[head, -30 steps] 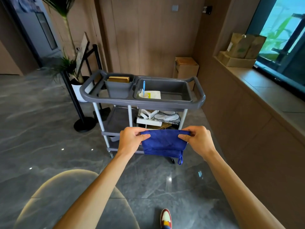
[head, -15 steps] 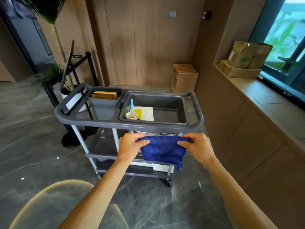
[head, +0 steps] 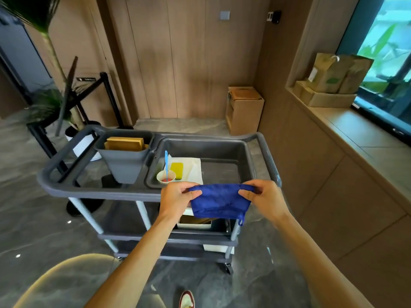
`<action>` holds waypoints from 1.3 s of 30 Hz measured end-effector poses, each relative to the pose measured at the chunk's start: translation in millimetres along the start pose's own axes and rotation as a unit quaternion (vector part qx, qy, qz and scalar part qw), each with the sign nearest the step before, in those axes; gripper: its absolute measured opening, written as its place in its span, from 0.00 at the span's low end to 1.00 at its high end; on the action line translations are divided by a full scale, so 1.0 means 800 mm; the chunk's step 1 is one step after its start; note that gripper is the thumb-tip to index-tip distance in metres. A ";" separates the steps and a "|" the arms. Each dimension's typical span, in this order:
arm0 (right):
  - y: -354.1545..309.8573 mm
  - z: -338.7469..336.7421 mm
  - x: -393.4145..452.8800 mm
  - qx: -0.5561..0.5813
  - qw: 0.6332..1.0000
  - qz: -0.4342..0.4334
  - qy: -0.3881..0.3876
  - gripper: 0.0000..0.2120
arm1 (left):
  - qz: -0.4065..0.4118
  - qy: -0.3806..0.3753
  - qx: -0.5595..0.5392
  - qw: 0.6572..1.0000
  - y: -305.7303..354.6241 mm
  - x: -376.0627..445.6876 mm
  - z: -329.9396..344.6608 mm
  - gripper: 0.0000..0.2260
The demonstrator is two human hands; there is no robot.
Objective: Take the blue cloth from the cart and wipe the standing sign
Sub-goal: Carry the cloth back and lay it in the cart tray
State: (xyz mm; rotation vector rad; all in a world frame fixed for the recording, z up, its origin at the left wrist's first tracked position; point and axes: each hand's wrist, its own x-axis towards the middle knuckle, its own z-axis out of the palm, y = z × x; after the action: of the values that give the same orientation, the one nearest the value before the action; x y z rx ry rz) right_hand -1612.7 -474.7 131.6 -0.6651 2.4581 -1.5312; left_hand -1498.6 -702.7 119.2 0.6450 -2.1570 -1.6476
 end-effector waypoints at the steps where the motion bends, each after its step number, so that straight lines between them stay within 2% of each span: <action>1: 0.003 0.005 0.014 0.002 1.000 0.003 0.004 0.09 | -0.002 0.000 -0.001 1.000 -0.004 0.015 -0.001 0.09; 13: 0.021 0.060 0.194 0.027 0.997 0.069 0.015 0.08 | -0.006 -0.028 0.024 0.999 -0.030 0.224 -0.008 0.08; 22: 0.050 0.081 0.255 0.093 0.987 0.130 0.006 0.10 | -0.050 -0.067 0.013 0.996 -0.066 0.299 0.015 0.07; 27: 0.080 0.083 0.299 0.127 0.978 0.167 -0.009 0.13 | -0.062 -0.086 0.023 0.994 -0.083 0.338 0.043 0.11; 33: 0.123 0.088 0.350 0.196 0.961 0.188 -0.044 0.22 | -0.138 -0.066 -0.048 0.987 -0.098 0.373 0.085 0.17; 39: 0.175 0.084 0.395 0.196 0.946 0.237 -0.103 0.30 | -0.224 -0.096 -0.109 0.964 -0.115 0.411 0.126 0.25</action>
State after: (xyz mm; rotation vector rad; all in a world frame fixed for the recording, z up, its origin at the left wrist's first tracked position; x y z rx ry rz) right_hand -1907.0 -620.3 4.7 -0.1356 1.8903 -1.5810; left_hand -1813.9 -822.7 4.1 0.9965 -2.0110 -2.2256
